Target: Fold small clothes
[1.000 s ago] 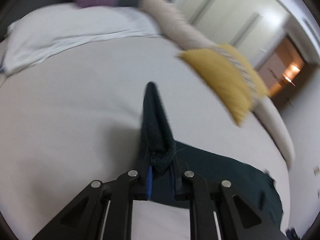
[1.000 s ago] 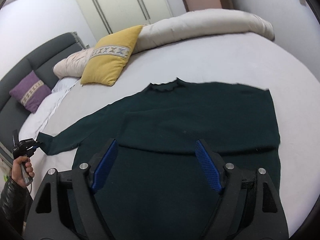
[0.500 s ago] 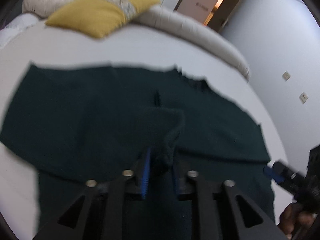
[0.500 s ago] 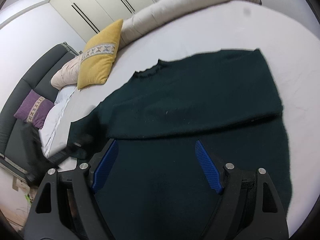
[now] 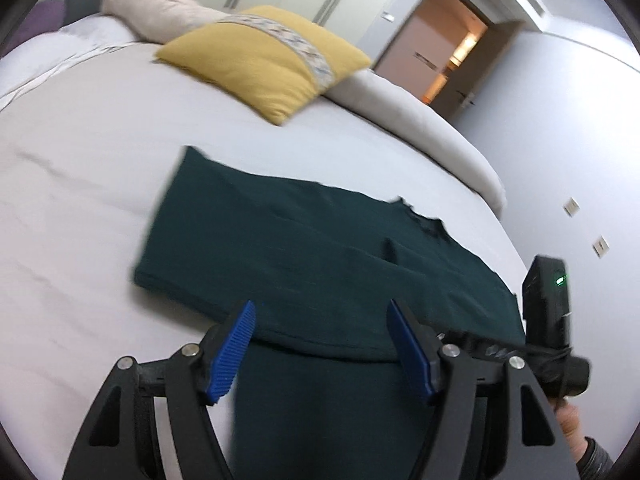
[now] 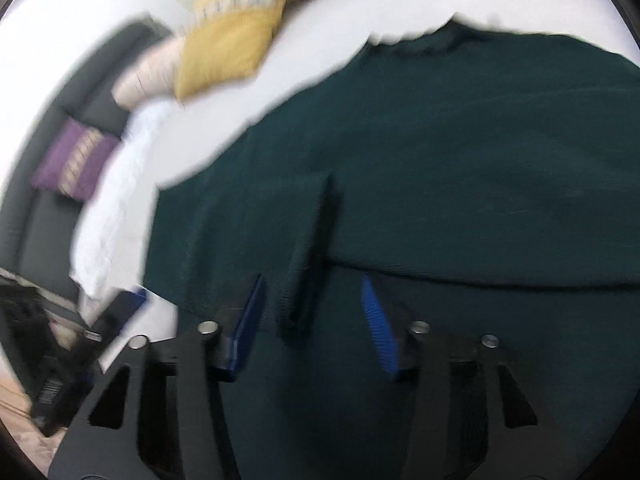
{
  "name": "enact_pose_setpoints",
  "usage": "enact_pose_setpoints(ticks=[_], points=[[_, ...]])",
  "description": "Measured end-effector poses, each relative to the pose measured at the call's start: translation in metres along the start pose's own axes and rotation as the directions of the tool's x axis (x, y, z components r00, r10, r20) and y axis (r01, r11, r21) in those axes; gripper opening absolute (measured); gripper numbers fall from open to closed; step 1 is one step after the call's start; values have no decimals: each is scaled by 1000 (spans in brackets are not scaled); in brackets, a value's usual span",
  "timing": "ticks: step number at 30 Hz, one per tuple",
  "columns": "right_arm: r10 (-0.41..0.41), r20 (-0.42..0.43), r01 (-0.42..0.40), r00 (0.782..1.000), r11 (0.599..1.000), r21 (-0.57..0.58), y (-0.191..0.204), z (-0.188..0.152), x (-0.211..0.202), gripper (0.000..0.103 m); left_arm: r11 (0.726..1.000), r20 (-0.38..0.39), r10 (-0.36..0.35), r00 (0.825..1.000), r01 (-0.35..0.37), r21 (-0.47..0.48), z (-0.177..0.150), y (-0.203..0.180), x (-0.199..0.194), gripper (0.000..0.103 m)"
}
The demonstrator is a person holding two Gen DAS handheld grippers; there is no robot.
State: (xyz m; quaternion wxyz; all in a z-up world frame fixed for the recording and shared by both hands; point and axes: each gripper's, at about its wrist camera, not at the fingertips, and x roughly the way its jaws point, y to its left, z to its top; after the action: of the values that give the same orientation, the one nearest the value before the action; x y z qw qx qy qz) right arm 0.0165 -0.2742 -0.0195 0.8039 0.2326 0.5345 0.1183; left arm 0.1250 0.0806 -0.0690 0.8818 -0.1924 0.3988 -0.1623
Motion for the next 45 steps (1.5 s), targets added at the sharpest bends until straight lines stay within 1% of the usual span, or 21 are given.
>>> enact_pose_setpoints(ticks=[1, 2, 3, 5, 10, 14, 15, 16, 18, 20, 22, 26, 30, 35, 36, 38, 39, 40, 41, 43, 45], points=[[-32, -4, 32, 999, 999, -11, 7, 1, 9, 44, 1000, 3, 5, 1000, -5, -13, 2, 7, -2, 70], [-50, 9, 50, 999, 998, -27, 14, 1, 12, 35, 1000, 6, 8, 1000, -8, -21, 3, 12, -4, 70], [-66, 14, 66, 998, 997, -47, 21, 3, 15, 19, 999, 8, 12, 1000, -12, -30, 4, 16, -5, 70], [-60, 6, 60, 998, 997, -46, 28, 5, 16, 7, 999, 12, 12, 1000, -11, -43, 5, 23, -9, 70], [-47, 97, 62, 994, 986, -153, 45, 12, -28, 6, 998, 41, 23, 999, -21, -61, 21, 26, -15, 70], [-66, 168, 92, 984, 984, -154, 22, 29, -70, 6, 997, 46, 51, 998, -48, -53, 37, 23, -11, 74], [-74, 163, 97, 984, 986, -139, 7, 36, -74, 6, 997, 20, 62, 998, -61, -39, 41, 22, -1, 79], [-89, 151, 108, 985, 987, -123, -6, 40, -74, 6, 997, 1, 72, 997, -72, -34, 42, 21, 7, 79], [-172, 115, 181, 978, 981, -74, -37, 47, -61, 6, 995, -30, 87, 996, -88, -49, 46, 25, 23, 78], [-184, 76, 185, 980, 983, -8, -66, 46, -49, 6, 992, -59, 104, 993, -108, -60, 50, 29, 37, 78], [-153, 90, 153, 984, 988, 7, -72, 44, -48, 6, 989, -67, 132, 989, -136, -50, 56, 28, 50, 78], [-147, 104, 149, 984, 989, -13, -69, 43, -47, 6, 982, -90, 179, 980, -183, -38, 71, 30, 70, 78], [-159, 134, 160, 978, 987, -3, -85, 41, -64, 6, 982, -111, 184, 977, -186, -7, 73, 27, 82, 78], [-162, 125, 159, 979, 987, 28, -105, 39, -77, 6, 982, -139, 189, 972, -187, 26, 62, 20, 93, 76], [-166, 126, 164, 978, 986, 24, -105, 39, -77, 6, 982, -138, 191, 972, -188, 32, 61, 19, 93, 75], [-174, 119, 174, 977, 985, 11, -104, 40, -76, 6, 981, -142, 191, 971, -187, 47, 62, 15, 95, 67], [-176, 112, 176, 978, 984, 8, -104, 40, -76, 6, 981, -146, 194, 970, -188, 55, 63, 14, 97, 51], [-179, 107, 179, 978, 984, 8, -104, 41, -74, 6, 980, -159, 196, 968, -187, 65, 65, 13, 103, 28], [-178, 102, 178, 979, 984, 10, -105, 42, -73, 6, 979, -172, 201, 964, -190, 73, 65, 12, 106, 21], [-177, 97, 177, 979, 984, 10, -106, 44, -72, 6, 974, -169, 219, 961, -207, 87, 65, 11, 109, 13], [-180, 100, 180, 979, 984, 8, -104, 45, -72, 6, 974, -156, 221, 963, -209, 90, 62, 12, 108, 11]])
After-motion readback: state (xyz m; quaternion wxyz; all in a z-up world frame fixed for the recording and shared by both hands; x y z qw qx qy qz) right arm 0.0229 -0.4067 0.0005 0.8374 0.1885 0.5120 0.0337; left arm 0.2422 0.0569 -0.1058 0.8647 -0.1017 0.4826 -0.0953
